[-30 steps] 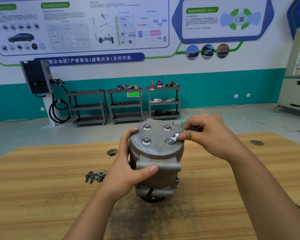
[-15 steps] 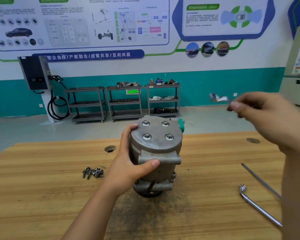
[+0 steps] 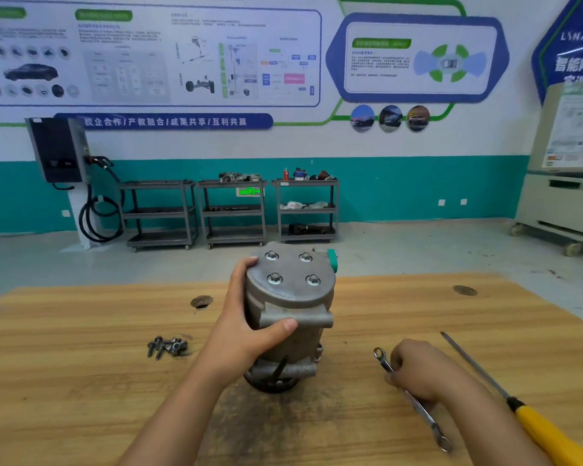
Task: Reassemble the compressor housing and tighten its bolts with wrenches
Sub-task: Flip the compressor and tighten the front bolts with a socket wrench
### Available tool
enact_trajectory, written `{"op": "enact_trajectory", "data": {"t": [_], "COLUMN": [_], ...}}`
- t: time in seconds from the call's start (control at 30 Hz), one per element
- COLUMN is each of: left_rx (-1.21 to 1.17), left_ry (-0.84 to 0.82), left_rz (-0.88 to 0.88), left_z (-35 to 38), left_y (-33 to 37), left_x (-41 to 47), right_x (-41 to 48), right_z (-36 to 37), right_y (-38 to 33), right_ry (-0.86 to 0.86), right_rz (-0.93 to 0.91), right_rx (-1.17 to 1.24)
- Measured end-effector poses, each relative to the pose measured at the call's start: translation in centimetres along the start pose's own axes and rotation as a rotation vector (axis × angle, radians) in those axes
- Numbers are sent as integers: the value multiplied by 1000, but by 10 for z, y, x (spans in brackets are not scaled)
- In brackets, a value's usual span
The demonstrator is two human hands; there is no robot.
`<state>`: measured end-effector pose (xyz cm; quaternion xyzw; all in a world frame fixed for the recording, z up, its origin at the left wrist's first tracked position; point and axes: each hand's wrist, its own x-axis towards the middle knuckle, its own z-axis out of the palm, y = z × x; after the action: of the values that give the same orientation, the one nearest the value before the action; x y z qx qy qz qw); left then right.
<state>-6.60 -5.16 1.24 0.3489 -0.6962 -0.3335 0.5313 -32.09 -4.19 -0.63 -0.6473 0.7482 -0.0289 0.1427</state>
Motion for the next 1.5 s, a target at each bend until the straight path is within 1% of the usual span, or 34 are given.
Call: {"op": "enact_trajectory", "data": {"t": [0.07,0.17,0.23,0.27,0.3,0.33,0.4,0.43,0.47,0.53,0.6,0.7,0.8,0.87,0.93,1.0,1.1,1.33,1.43,1.5], "left_rx": [10,25,56,73,90,110,151,175,203,241,208,134,55,49,39,1,-38,-151,-183,-177], "left_ry": [11,42,75,89,97,98,88,80,69,52,46,32,67,89,109,132,167,173,165,145], "left_rz": [-9,-16,-21,-18,-15,-15,-13,-4,9,3,-74,-180,-212,-204,-175,-180,-190,-259,-285,-293], "left_z": [-1,-2,-1,-1,-1,-2,-4,-6,-9,-13,-15,-14,-11,-7,-2,2,2,-11,-13,-14], "left_y": [0,-1,-3,-4,-5,-5,-7,-10,-13,-23,-30,-43,-47,-49,-50,-51,-55,-59,-58,-55], "left_x": [-3,-10,-13,-14,-15,-15,-16,-16,-16,-18,-23,-28,-25,-21,-20,-21,-22,-27,-32,-36], "right_x": [3,8,7,7,8,8,2,-1,-3,-3,-1,6,11,9,11,13,16,10,2,-4], "right_z": [7,14,14,13,12,13,18,23,31,46,52,56,59,61,67,72,75,76,77,77], "right_y": [1,4,5,4,0,-7,-30,-42,-53,-65,-69,-73,-77,-81,-85,-87,-85,-84,-86,-86], "right_ry": [-1,-33,39,107,159,164,87,51,37,50,65,90,74,40,-8,-18,32,87,71,89], "right_rz": [22,116,135,103,29,-93,-358,-448,-507,-558,-550,-495,-465,-472,-484,-475,-460,-496,-480,-467], "right_rx": [-12,65,34,48,136,284,569,649,717,880,1023,1168,1224,1238,1347,1456,1452,1216,1153,1099]}}
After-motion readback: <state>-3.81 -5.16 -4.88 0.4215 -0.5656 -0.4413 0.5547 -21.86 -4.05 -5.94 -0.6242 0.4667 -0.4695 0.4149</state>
